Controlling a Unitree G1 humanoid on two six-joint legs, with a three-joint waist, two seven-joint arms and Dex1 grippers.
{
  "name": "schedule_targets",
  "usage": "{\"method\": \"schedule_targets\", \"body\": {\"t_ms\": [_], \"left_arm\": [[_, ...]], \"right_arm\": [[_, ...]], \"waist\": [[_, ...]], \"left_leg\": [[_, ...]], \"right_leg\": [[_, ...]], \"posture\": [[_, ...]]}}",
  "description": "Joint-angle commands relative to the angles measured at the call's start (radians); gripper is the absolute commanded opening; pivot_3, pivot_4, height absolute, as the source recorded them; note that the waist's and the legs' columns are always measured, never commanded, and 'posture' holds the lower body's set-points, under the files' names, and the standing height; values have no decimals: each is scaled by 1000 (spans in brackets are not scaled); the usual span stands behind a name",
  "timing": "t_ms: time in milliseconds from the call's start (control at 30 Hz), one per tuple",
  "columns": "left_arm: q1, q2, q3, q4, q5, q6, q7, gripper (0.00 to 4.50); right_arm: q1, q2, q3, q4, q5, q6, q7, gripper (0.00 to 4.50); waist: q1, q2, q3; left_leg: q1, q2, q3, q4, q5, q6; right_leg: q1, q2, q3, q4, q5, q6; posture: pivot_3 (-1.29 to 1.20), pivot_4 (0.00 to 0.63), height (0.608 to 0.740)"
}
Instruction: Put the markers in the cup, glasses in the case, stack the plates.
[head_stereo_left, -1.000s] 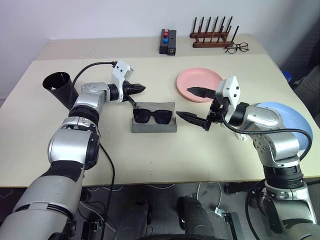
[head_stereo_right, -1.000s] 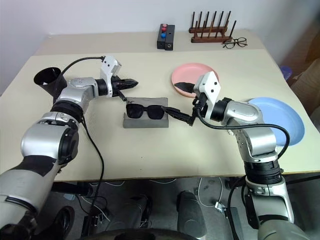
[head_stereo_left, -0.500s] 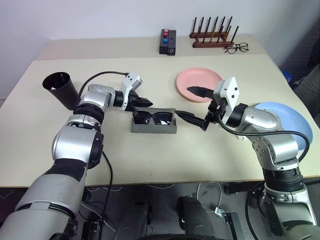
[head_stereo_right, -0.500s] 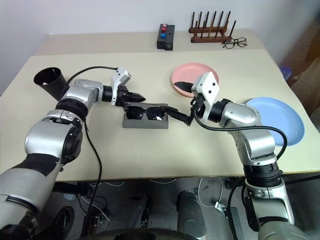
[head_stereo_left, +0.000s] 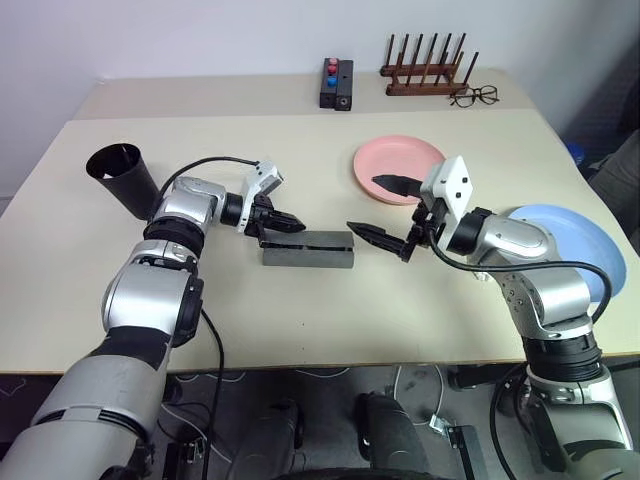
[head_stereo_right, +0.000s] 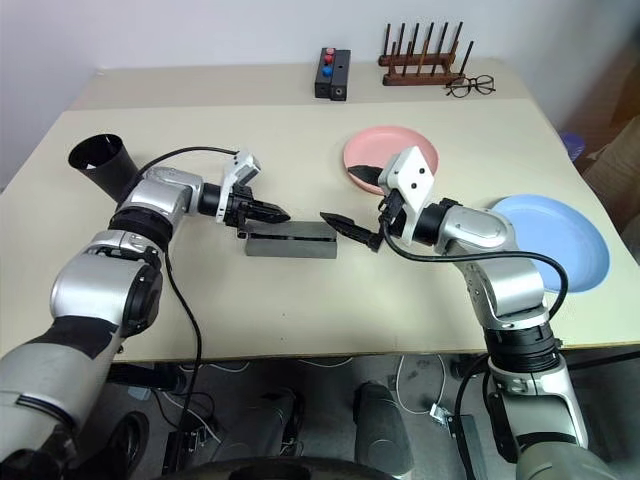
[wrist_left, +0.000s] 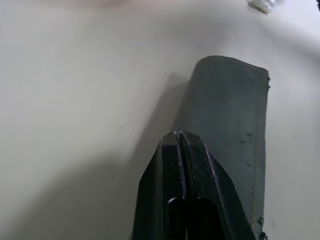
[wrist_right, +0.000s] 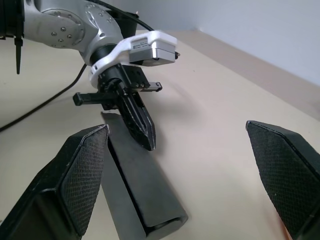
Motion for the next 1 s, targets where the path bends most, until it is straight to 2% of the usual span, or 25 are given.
{"method": "schedule_targets", "body": {"t_ms": [33,467,733,833,1000], "left_arm": [[32,5,-15,-112,-13,-9,-18,20],[229,6,-26,-461,-82,60,25,20],[221,-9,35,-478,-167,35,89,20],[165,-18,134,-489,-302,90,64,812],[150,14,214,-548,-447,169,-4,3216]], "right_arm": [[-32,2,-4,-6,-1,-29,-2,4500],[-46,3,10,29,-23,-70,-3,4500],[-53,-3,-3,58,-50,-90,-23,4500],[-57,-35,-34,97,-81,-98,-49,4500],[-21,-130,-88,101,-99,-11,-84,4500]], "waist": [[-1,0,0],[0,0,0],[2,0,0],[3,0,0],[3,1,0]], "left_leg": [[0,0,0,0,0,0],[0,0,0,0,0,0],[0,0,0,0,0,0],[0,0,0,1,0,0],[0,0,0,1,0,0]], "right_leg": [[0,0,0,0,0,0],[0,0,0,0,0,0],[0,0,0,0,0,0],[0,0,0,0,0,0],[0,-1,0,0,0,0]], "posture": [[0,150,740],[0,150,740],[0,150,740],[0,150,740],[0,150,740]]}}
